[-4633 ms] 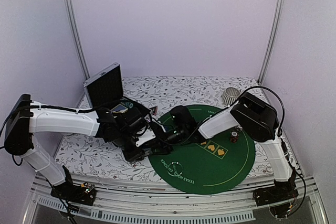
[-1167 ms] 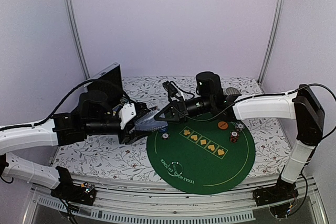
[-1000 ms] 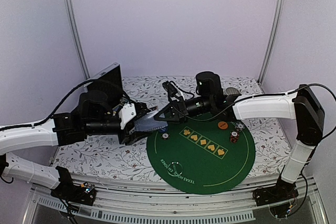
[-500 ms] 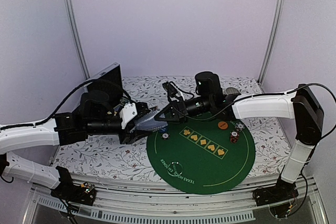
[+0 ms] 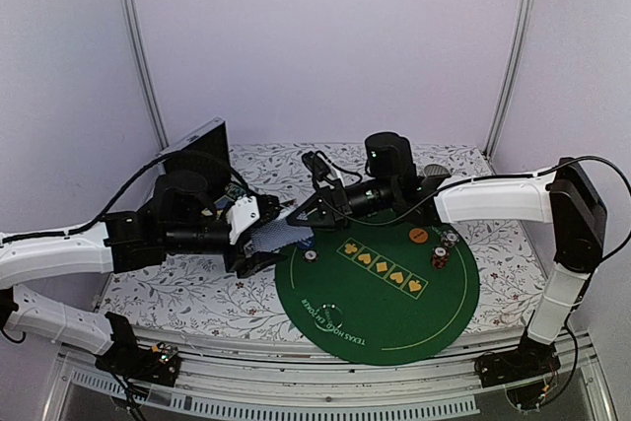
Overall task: Distribute texas hold em gaming equipment
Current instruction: Adjust the face-down deck piles.
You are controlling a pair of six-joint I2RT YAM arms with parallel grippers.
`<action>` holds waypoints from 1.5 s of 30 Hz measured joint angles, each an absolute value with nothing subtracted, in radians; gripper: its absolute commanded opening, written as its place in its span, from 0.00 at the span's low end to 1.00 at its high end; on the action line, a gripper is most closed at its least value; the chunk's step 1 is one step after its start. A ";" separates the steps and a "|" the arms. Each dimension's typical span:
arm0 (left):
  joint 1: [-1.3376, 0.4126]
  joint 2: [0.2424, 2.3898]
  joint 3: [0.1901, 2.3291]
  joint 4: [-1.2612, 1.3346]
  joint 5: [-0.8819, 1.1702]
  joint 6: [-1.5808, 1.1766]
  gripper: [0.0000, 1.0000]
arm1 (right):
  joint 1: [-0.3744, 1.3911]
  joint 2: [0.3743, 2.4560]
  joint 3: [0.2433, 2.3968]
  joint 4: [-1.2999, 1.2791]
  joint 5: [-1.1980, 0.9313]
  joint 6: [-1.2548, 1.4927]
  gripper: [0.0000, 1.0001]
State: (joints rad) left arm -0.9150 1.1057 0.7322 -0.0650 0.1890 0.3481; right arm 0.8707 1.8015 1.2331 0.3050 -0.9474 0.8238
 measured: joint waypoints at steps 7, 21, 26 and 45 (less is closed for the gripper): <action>-0.915 1.106 0.730 -0.046 0.163 0.355 0.72 | 0.872 1.802 1.238 0.322 -0.953 0.834 0.02; -0.915 0.985 0.571 0.170 0.228 0.347 0.83 | 0.889 1.802 1.238 0.413 -0.987 0.876 0.02; -0.915 1.002 0.571 0.191 0.223 0.346 0.79 | 0.890 1.801 1.238 0.420 -0.991 0.876 0.02; -0.915 0.967 0.559 0.240 0.231 0.345 0.71 | 0.890 1.801 1.238 0.427 -0.991 0.876 0.02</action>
State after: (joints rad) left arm -0.9150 0.9672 0.5591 0.2401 0.2306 0.3454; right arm 0.8898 1.8011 1.2381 0.4271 -0.9905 0.8761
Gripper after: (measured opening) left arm 0.683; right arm 0.108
